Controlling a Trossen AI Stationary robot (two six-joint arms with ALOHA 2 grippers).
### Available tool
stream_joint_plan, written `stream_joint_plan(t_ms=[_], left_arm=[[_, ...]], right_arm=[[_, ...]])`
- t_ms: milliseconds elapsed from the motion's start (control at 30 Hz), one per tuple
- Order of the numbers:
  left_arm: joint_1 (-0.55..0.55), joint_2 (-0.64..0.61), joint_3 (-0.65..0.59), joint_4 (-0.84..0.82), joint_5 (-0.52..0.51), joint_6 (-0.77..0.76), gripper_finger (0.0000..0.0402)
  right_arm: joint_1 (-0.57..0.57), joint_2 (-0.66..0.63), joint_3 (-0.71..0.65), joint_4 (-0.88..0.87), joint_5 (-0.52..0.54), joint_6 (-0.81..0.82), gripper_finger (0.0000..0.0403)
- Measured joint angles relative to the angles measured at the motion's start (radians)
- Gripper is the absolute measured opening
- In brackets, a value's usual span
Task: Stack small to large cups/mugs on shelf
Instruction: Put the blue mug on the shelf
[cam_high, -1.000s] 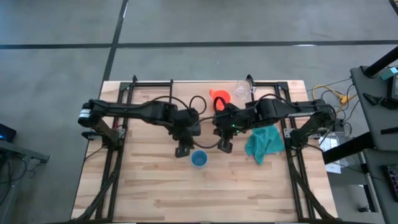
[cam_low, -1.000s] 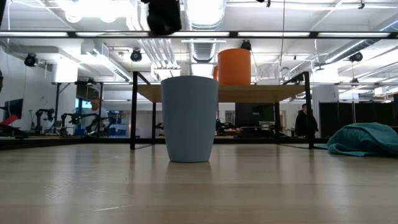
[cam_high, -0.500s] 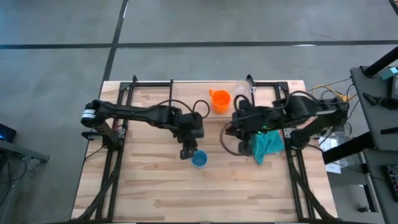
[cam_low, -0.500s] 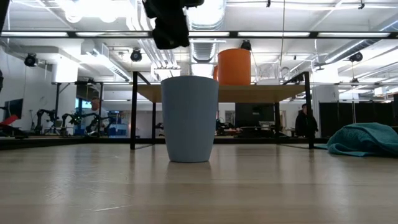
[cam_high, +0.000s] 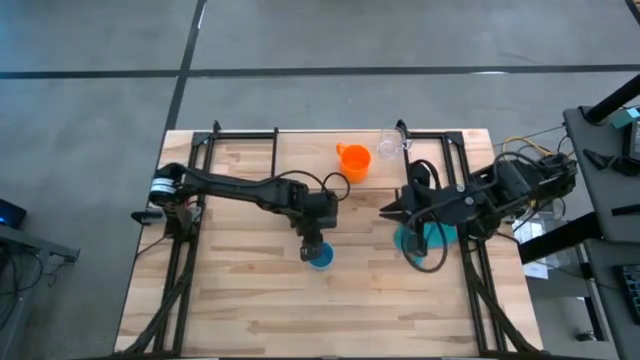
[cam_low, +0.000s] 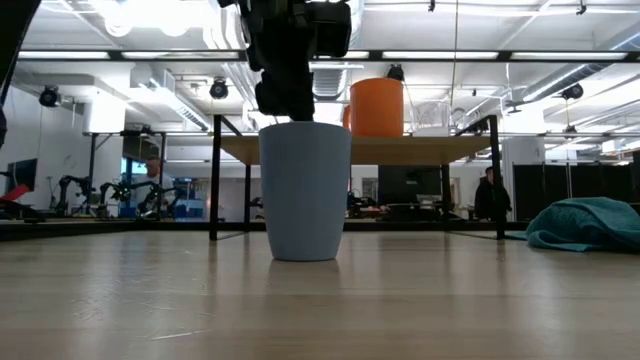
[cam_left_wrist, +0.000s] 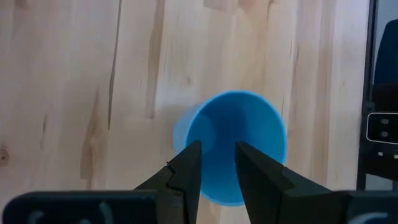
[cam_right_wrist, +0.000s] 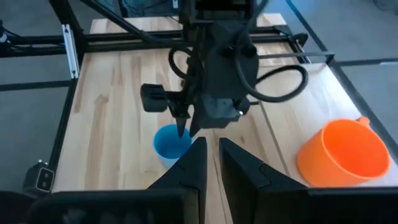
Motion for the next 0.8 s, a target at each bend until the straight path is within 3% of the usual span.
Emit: stream_joint_plan(t_ms=[800], left_arm=[[0.001, 0.012, -0.081, 0.003, -0.002, -0.021, 0.0083]], right_arm=[[0.015, 0.007, -0.073, 0.033, 0.004, 0.003, 0.0038]])
